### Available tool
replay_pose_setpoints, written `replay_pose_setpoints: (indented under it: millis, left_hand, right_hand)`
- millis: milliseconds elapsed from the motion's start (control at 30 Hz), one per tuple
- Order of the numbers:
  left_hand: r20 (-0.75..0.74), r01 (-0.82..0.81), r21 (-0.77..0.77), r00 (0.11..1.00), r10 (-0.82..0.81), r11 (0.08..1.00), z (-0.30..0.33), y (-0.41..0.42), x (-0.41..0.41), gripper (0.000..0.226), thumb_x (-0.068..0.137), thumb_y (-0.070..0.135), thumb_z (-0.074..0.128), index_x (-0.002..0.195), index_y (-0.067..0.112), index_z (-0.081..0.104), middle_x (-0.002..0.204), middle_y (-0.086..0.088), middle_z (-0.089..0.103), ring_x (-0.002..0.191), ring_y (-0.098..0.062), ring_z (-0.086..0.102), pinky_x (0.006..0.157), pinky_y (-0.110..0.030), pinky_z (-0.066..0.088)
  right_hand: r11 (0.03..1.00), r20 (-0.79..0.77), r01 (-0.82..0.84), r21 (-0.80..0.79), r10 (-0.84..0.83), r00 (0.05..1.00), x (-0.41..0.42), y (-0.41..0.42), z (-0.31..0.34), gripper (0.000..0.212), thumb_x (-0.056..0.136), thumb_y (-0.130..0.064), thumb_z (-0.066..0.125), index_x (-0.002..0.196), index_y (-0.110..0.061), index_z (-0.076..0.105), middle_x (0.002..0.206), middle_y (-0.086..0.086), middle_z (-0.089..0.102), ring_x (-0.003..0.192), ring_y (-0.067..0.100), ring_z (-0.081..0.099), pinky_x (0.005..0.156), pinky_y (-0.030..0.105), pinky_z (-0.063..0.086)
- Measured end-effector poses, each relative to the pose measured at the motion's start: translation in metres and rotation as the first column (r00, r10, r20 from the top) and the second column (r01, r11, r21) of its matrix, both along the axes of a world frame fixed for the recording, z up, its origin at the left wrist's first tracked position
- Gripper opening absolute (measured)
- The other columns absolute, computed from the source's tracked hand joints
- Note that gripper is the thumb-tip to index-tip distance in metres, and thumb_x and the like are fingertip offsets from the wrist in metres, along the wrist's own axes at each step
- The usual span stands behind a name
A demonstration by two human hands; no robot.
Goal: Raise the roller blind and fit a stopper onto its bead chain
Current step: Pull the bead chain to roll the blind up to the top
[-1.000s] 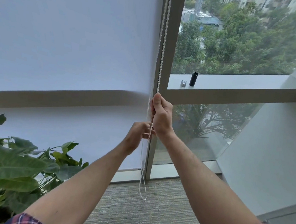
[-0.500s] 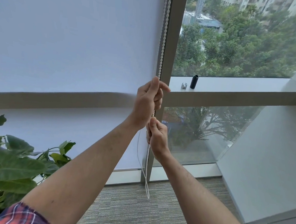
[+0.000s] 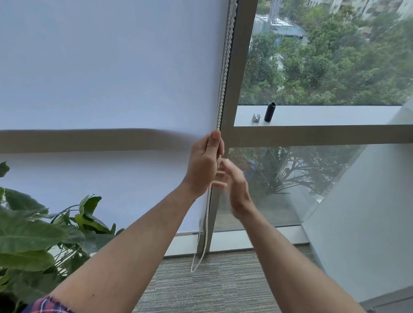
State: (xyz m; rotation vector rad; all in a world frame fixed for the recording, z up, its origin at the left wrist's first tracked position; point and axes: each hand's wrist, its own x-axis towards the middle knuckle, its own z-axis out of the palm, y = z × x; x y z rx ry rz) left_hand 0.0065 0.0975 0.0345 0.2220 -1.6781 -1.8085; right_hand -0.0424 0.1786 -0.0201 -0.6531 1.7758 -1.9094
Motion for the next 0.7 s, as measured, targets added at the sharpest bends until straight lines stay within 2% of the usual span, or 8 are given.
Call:
replay_pose_setpoints:
  millis: [33, 133, 233, 300, 400, 500, 633, 700]
  left_hand:
    - [-0.009, 0.005, -0.008, 1.0, -0.005, 1.0, 0.0, -0.001, 0.0, 0.044, 0.103, 0.032, 0.037, 0.063, 0.016, 0.047, 0.045, 0.013, 0.04, 0.039, -0.003, 0.035, 0.041, -0.017, 0.03]
    - [-0.025, 0.032, -0.038, 0.999, -0.033, 0.999, -0.005, -0.001, 0.002, 0.05, 0.106, 0.022, 0.033, 0.063, 0.027, 0.058, 0.048, 0.015, 0.054, 0.043, 0.002, 0.047, 0.046, -0.012, 0.037]
    - [0.037, 0.006, -0.047, 0.999, -0.004, 0.999, -0.019, 0.004, 0.007, 0.049, 0.105, 0.03, 0.037, 0.06, 0.03, 0.056, 0.05, 0.009, 0.041, 0.043, -0.007, 0.034, 0.045, -0.027, 0.027]
    - [0.072, 0.017, -0.021, 0.997, -0.016, 1.0, -0.032, 0.006, 0.009, 0.047, 0.104, 0.033, 0.038, 0.059, 0.028, 0.051, 0.049, 0.006, 0.036, 0.041, -0.008, 0.03, 0.042, -0.028, 0.023]
    - [0.122, 0.004, -0.028, 0.993, -0.001, 1.0, -0.047, 0.005, 0.013, 0.049, 0.103, 0.032, 0.037, 0.056, 0.029, 0.05, 0.051, 0.002, 0.035, 0.042, -0.01, 0.029, 0.043, -0.027, 0.023]
    - [0.17, 0.007, -0.064, 0.985, 0.004, 0.998, -0.059, 0.004, 0.019, 0.049, 0.102, 0.028, 0.037, 0.056, 0.03, 0.052, 0.053, -0.002, 0.037, 0.044, -0.009, 0.031, 0.046, -0.024, 0.027]
    - [0.229, 0.101, -0.006, 0.968, -0.097, 0.995, -0.08, 0.003, 0.029, 0.047, 0.105, 0.026, 0.041, 0.06, 0.026, 0.058, 0.057, -0.008, 0.039, 0.046, -0.008, 0.033, 0.045, -0.021, 0.028]
    - [0.258, 0.157, 0.003, 0.954, -0.152, 0.988, -0.086, -0.002, 0.032, 0.046, 0.105, 0.024, 0.041, 0.064, 0.012, 0.057, 0.054, -0.003, 0.044, 0.047, -0.012, 0.037, 0.047, -0.025, 0.032]
  right_hand:
    - [0.998, 0.004, 0.037, -0.049, -0.037, 0.999, -0.005, -0.001, 0.012, 0.056, 0.099, -0.046, 0.03, 0.107, -0.004, 0.067, 0.101, 0.021, 0.069, 0.092, 0.022, 0.065, 0.084, 0.043, 0.05]
    - [0.975, -0.028, 0.087, -0.205, -0.095, 0.995, -0.015, -0.009, 0.055, 0.057, 0.106, -0.045, 0.026, 0.103, -0.006, 0.068, 0.091, 0.012, 0.07, 0.079, 0.018, 0.068, 0.07, 0.031, 0.054]
    - [0.942, -0.085, -0.015, -0.335, -0.014, 0.996, -0.015, -0.019, 0.093, 0.05, 0.105, -0.043, 0.032, 0.099, -0.01, 0.069, 0.081, 0.007, 0.067, 0.071, 0.021, 0.065, 0.064, 0.033, 0.053]
    - [0.92, -0.122, -0.097, -0.38, 0.055, 0.991, -0.012, -0.027, 0.11, 0.047, 0.105, -0.042, 0.033, 0.1, -0.012, 0.069, 0.074, 0.004, 0.063, 0.061, 0.018, 0.055, 0.053, 0.031, 0.043]
    - [0.927, -0.13, -0.094, -0.364, 0.05, 0.99, -0.003, -0.038, 0.112, 0.045, 0.105, -0.041, 0.033, 0.082, -0.018, 0.064, 0.057, -0.005, 0.045, 0.047, 0.01, 0.034, 0.044, 0.024, 0.023]
    - [0.941, -0.156, 0.017, -0.339, -0.074, 0.985, 0.004, -0.04, 0.095, 0.044, 0.103, -0.042, 0.036, 0.065, -0.021, 0.047, 0.051, -0.007, 0.034, 0.042, 0.009, 0.027, 0.039, 0.021, 0.022]
    - [0.95, -0.202, 0.092, -0.297, -0.156, 0.967, 0.01, -0.036, 0.066, 0.044, 0.104, -0.035, 0.039, 0.061, -0.024, 0.046, 0.05, -0.011, 0.035, 0.042, 0.006, 0.028, 0.04, 0.022, 0.024]
    - [0.957, -0.209, 0.105, -0.269, -0.164, 0.964, 0.011, -0.035, 0.054, 0.046, 0.103, -0.035, 0.04, 0.06, -0.021, 0.046, 0.049, -0.013, 0.036, 0.043, 0.006, 0.03, 0.041, 0.023, 0.025]
